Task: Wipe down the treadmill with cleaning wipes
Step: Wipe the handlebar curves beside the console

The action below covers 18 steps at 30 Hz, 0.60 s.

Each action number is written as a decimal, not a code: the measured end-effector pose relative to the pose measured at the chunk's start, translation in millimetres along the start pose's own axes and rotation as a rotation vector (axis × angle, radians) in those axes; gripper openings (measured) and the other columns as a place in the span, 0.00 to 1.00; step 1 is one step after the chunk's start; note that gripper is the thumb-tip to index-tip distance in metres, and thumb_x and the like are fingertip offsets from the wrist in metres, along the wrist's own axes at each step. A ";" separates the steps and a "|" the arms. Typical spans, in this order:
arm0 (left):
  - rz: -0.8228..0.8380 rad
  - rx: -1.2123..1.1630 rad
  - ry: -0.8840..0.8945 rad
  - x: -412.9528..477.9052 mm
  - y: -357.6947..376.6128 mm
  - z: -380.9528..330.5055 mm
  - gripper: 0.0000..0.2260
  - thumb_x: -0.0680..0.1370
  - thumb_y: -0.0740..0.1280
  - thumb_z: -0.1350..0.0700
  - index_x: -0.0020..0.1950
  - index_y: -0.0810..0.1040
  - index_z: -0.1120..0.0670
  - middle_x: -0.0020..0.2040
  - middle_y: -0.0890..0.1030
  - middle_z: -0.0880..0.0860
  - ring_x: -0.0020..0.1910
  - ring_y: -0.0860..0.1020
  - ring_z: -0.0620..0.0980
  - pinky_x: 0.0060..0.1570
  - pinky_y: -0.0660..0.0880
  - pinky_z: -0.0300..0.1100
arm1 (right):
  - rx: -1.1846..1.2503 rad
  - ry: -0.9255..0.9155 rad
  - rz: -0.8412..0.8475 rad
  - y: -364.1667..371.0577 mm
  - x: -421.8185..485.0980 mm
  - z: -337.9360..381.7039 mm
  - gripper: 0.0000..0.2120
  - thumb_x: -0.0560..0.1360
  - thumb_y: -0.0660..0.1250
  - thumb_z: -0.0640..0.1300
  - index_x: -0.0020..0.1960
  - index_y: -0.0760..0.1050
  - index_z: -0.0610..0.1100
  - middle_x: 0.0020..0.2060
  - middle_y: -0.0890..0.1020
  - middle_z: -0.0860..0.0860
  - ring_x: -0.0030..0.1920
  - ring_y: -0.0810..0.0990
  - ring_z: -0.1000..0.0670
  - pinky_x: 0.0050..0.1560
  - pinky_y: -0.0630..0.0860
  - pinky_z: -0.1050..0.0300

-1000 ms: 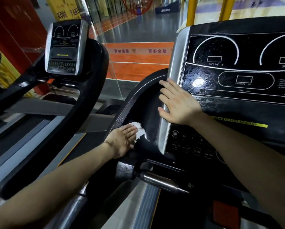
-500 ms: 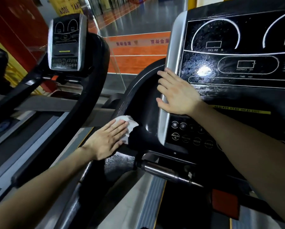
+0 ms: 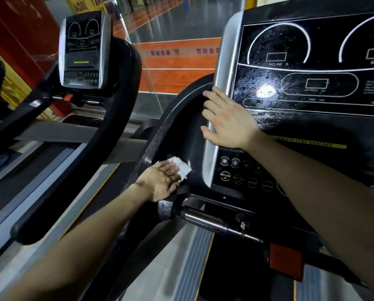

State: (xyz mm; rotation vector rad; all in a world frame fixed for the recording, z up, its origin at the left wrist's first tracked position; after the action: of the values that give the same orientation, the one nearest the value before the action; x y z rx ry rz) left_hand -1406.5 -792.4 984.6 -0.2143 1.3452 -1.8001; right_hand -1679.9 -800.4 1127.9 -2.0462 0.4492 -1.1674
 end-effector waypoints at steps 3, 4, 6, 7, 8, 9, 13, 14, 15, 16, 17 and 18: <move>0.119 -0.096 -0.009 32.3 -13.9 -9.4 0.27 0.89 0.42 0.41 0.88 0.54 0.45 0.89 0.49 0.48 0.88 0.45 0.48 0.85 0.40 0.48 | 0.010 -0.013 0.008 0.3 1.6 -0.2 0.24 0.83 0.58 0.55 0.54 0.81 0.35 0.56 0.81 0.41 0.78 0.68 0.38 0.84 0.55 0.40; 0.126 -0.082 -0.001 41.9 -15.2 -10.0 0.28 0.88 0.42 0.41 0.89 0.48 0.46 0.89 0.45 0.48 0.87 0.41 0.49 0.85 0.39 0.49 | 0.019 -0.018 0.002 1.9 1.4 -1.1 0.24 0.83 0.58 0.55 0.54 0.81 0.35 0.55 0.81 0.41 0.78 0.68 0.38 0.84 0.55 0.40; 0.097 -0.034 0.001 51.9 -12.4 -9.8 0.29 0.88 0.42 0.41 0.88 0.41 0.47 0.88 0.39 0.49 0.87 0.38 0.49 0.85 0.37 0.50 | 0.036 -0.026 -0.017 5.1 1.4 -3.4 0.23 0.83 0.59 0.54 0.54 0.81 0.35 0.55 0.81 0.41 0.78 0.69 0.37 0.83 0.55 0.40; 0.091 -0.039 0.002 51.6 -7.9 -9.2 0.30 0.87 0.42 0.41 0.89 0.45 0.47 0.88 0.42 0.49 0.87 0.40 0.49 0.85 0.39 0.49 | 0.035 -0.029 -0.024 5.7 2.0 -4.5 0.23 0.83 0.59 0.54 0.53 0.81 0.35 0.54 0.81 0.41 0.78 0.69 0.37 0.83 0.56 0.39; 0.084 -0.086 0.022 46.5 -7.9 -10.4 0.31 0.85 0.41 0.40 0.89 0.53 0.47 0.89 0.48 0.49 0.88 0.46 0.50 0.85 0.44 0.48 | 0.032 -0.032 -0.032 5.7 2.3 -5.4 0.22 0.83 0.59 0.54 0.53 0.81 0.35 0.54 0.80 0.41 0.77 0.70 0.37 0.83 0.56 0.39; 0.075 -0.140 0.048 39.9 -8.8 -12.3 0.33 0.83 0.41 0.39 0.86 0.63 0.46 0.87 0.58 0.49 0.87 0.54 0.51 0.84 0.52 0.48 | 0.033 -0.036 -0.029 5.7 1.8 -4.7 0.22 0.83 0.59 0.54 0.53 0.81 0.35 0.54 0.80 0.41 0.77 0.70 0.37 0.83 0.56 0.39; -0.053 -0.200 0.027 21.1 -11.0 -8.2 0.22 0.84 0.60 0.37 0.76 0.75 0.40 0.76 0.76 0.41 0.76 0.72 0.47 0.72 0.67 0.46 | 0.037 -0.037 -0.021 7.5 -0.9 -5.0 0.23 0.83 0.58 0.54 0.53 0.80 0.36 0.54 0.80 0.41 0.78 0.69 0.37 0.83 0.55 0.39; -0.083 -0.168 0.015 16.4 -13.0 -7.7 0.22 0.84 0.62 0.37 0.76 0.74 0.40 0.75 0.77 0.41 0.74 0.73 0.47 0.71 0.67 0.46 | 0.040 -0.037 -0.027 6.2 -1.1 -5.3 0.22 0.83 0.59 0.54 0.53 0.80 0.36 0.54 0.80 0.42 0.78 0.68 0.37 0.83 0.55 0.39; -0.096 -0.128 -0.002 11.3 -15.2 -7.5 0.21 0.84 0.62 0.37 0.76 0.75 0.41 0.72 0.78 0.43 0.72 0.74 0.49 0.70 0.68 0.46 | 0.043 -0.032 -0.026 5.0 -1.5 -4.9 0.22 0.83 0.59 0.54 0.53 0.80 0.36 0.54 0.80 0.42 0.78 0.68 0.38 0.83 0.55 0.39; -0.119 -0.085 -0.011 6.1 -18.6 -6.5 0.21 0.84 0.63 0.39 0.75 0.76 0.43 0.69 0.80 0.44 0.70 0.75 0.50 0.69 0.68 0.46 | 0.045 -0.030 -0.020 4.1 -1.6 -4.4 0.22 0.83 0.59 0.54 0.53 0.80 0.36 0.54 0.80 0.42 0.78 0.68 0.38 0.84 0.55 0.40; -0.124 -0.033 -0.020 0.0 -20.9 -4.4 0.19 0.83 0.64 0.40 0.73 0.77 0.45 0.66 0.82 0.46 0.68 0.77 0.51 0.67 0.69 0.46 | 0.048 -0.017 0.004 2.4 -0.9 -3.3 0.22 0.82 0.59 0.55 0.54 0.81 0.36 0.54 0.80 0.43 0.79 0.68 0.39 0.84 0.54 0.40; -0.150 0.005 -0.021 -5.0 -22.4 -2.3 0.17 0.83 0.64 0.42 0.69 0.79 0.46 0.64 0.83 0.47 0.66 0.78 0.52 0.66 0.68 0.47 | 0.057 -0.004 0.046 5.2 -0.3 -3.7 0.22 0.82 0.60 0.55 0.55 0.81 0.37 0.55 0.80 0.43 0.80 0.66 0.40 0.84 0.54 0.40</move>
State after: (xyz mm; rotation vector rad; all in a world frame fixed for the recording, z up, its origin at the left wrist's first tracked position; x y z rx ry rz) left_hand -1416.5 -786.0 1004.4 -0.3381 1.3407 -1.9192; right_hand -1683.0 -805.3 1125.1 -1.9788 0.4535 -1.1359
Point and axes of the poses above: each hand's wrist, its own x-axis towards the middle knuckle, its own y-axis out of the palm, z = x × y, the point moved 3 cm from there along x, towards the middle knuckle
